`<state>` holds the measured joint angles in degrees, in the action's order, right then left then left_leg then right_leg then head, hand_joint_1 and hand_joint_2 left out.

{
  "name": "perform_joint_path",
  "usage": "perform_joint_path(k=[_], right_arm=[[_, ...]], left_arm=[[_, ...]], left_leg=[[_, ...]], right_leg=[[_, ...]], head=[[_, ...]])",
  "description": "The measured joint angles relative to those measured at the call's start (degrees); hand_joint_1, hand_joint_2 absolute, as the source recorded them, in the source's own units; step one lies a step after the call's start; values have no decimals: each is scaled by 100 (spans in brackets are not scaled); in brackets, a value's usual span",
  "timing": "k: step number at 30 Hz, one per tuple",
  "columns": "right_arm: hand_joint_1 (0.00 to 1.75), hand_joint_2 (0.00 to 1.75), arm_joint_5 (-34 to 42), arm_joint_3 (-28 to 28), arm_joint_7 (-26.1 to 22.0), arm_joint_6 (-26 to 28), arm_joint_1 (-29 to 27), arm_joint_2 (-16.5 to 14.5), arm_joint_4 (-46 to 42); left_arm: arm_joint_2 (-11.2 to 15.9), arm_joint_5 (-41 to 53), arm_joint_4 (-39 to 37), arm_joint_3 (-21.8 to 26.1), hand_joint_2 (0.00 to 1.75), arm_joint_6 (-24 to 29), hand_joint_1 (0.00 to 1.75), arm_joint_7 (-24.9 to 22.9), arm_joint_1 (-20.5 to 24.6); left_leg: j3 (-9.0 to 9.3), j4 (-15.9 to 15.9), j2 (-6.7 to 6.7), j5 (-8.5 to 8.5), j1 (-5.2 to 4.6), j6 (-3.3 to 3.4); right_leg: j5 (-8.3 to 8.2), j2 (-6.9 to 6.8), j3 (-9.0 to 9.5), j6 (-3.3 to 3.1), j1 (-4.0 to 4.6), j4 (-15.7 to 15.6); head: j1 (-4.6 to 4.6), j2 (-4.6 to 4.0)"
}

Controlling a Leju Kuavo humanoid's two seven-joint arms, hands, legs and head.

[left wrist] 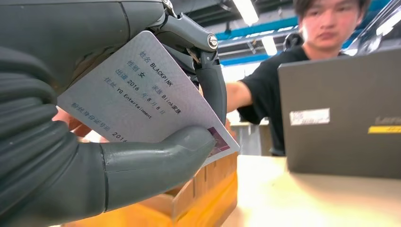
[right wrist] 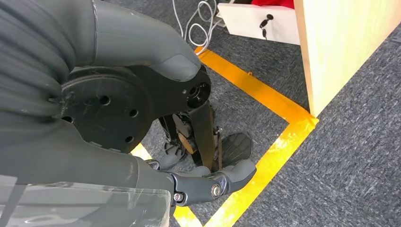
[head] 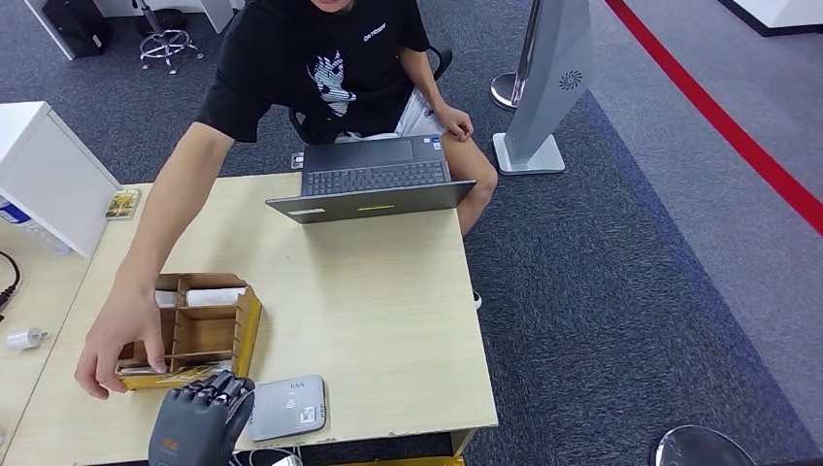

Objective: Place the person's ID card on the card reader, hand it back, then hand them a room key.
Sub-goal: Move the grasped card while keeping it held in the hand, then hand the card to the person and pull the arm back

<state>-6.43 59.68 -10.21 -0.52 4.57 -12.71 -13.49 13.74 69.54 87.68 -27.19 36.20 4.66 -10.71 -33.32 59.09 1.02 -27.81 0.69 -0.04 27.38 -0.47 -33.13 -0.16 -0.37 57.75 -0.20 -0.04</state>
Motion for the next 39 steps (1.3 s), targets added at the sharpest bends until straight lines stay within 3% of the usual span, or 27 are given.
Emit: perform_joint_path(k=[8,23,35,39], right_arm=[[0,175,-48,1,8,0,0,2,-16],[0,175,-178,-1,60,-52,9,17,-19],[0,175,-227,-1,108,-47,10,19,-19],[0,175,-225,-1,15,-108,4,21,-19]], left_arm=[[-75,-163,-260,0,175,-63,175,1,36],[-466,-338,-1559,-20,175,-105,175,59,375],[-474,-282,-1638,-42,175,44,175,32,402],[-342,114,-1131,-39,175,189,175,-42,289]], left_leg=[[0,0,0,0,0,0],[0,0,-3,0,-1,0],[4,0,-3,1,-1,1],[3,0,-3,1,0,0]], right_leg=[[0,0,0,0,0,0],[0,-4,2,0,-1,0],[-1,-4,7,0,0,0],[-1,-4,5,0,0,1]], head=[[0,0],[0,0],[0,0],[0,0]])
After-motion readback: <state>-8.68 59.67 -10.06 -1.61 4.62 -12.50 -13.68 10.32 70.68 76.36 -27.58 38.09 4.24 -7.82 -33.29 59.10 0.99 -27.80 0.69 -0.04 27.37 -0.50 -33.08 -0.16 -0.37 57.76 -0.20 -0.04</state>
